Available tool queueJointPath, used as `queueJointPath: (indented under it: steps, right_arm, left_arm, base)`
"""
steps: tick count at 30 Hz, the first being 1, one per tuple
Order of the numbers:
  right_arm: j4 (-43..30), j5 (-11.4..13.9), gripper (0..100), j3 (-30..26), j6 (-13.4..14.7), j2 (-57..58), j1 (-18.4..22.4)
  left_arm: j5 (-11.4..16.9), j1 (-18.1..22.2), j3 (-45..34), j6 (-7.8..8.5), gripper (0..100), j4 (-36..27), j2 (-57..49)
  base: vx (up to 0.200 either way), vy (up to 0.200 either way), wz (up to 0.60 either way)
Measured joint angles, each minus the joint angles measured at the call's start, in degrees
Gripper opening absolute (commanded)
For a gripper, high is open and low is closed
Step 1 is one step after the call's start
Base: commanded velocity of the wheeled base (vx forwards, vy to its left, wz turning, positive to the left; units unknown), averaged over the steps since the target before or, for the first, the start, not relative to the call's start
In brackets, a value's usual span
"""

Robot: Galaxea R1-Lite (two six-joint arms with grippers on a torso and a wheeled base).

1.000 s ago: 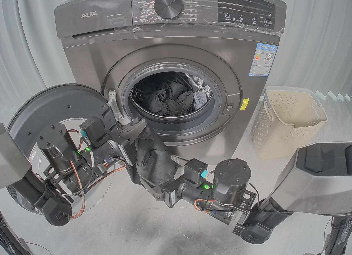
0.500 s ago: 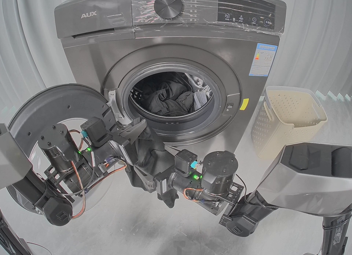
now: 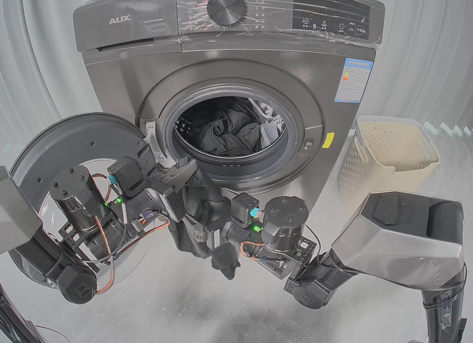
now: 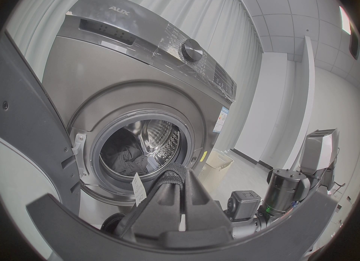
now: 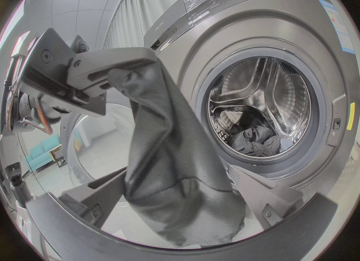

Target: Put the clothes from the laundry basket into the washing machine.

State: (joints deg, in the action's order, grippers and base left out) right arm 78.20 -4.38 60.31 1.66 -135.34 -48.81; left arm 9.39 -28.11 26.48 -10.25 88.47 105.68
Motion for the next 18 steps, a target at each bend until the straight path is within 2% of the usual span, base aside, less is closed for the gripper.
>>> queueJointPath:
  steps: [2,3,18]
  right_arm:
    - [0.0,-0.1,100,0.1,0.0,-0.2,1.0]
    - [0.1,-0.2,0,0.1,0.0,-0.3,1.5]
    - [0.7,-0.3,0,-2.1,0.0,1.2,3.2]
  left_arm:
    - [0.0,0.0,0.0,0.00,0,0.0,0.0]
    - [0.0,0.0,0.0,0.00,0,0.0,-0.1]
    - [0.0,0.1,-0.2,0.02,0,0.0,-0.1]
  base:
    - [0.000,0.000,0.00]
    - [0.000,0.000,0.00]
    - [0.000,0.000,0.00]
